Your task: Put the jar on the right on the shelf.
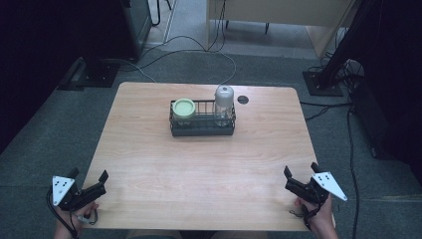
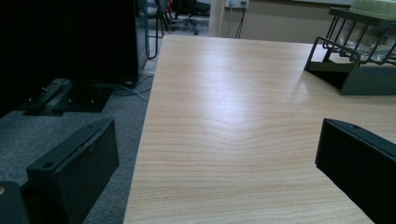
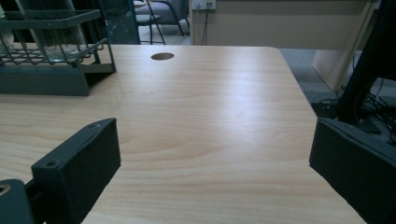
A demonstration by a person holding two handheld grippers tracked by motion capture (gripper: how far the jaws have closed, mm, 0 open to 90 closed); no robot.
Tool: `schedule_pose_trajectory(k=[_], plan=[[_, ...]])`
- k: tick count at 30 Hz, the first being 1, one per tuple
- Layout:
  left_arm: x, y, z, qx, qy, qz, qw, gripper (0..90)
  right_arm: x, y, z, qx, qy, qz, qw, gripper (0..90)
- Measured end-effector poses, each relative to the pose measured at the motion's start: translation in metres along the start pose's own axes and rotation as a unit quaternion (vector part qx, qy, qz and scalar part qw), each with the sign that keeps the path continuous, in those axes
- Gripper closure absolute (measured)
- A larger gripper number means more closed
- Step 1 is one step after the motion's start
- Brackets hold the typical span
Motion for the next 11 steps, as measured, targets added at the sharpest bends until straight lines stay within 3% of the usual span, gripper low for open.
schedule_pose_trajectory(k=[2,3,7,10,11], plan=[[0.000,0.000,-0.001,0.000,-0.003,0.002,1.0000,0.0,0.003,-0.008,0.009,0.013,0.012,-0.005,0.9998,1.8],[-0.001,-0.002,-0.001,0.003,-0.010,0.014,0.9998,0.0,0.003,-0.011,0.011,0.016,0.016,-0.004,0.9997,1.7],[-0.001,-0.003,-0.002,0.001,-0.016,0.020,0.9997,0.0,0.002,-0.017,0.013,0.017,0.030,0.000,0.9994,1.7],[-0.001,-0.006,-0.002,-0.007,-0.022,0.033,0.9992,0.0,0.003,-0.021,0.007,0.010,0.033,-0.002,0.9994,1.7],[-0.001,-0.006,-0.002,-0.007,-0.022,0.033,0.9992,0.0,0.004,-0.024,-0.002,0.005,0.030,-0.003,0.9995,1.8]])
Point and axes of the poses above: each handheld gripper's, and its own axes: y roughly forward along the jaws, x roughly out of its underside, z roughly to its right, the point moved 3 cm from there along y, roughly forward along the jaws, and after that the axes turned 8 degrees about -y, right-handed, at the moved point
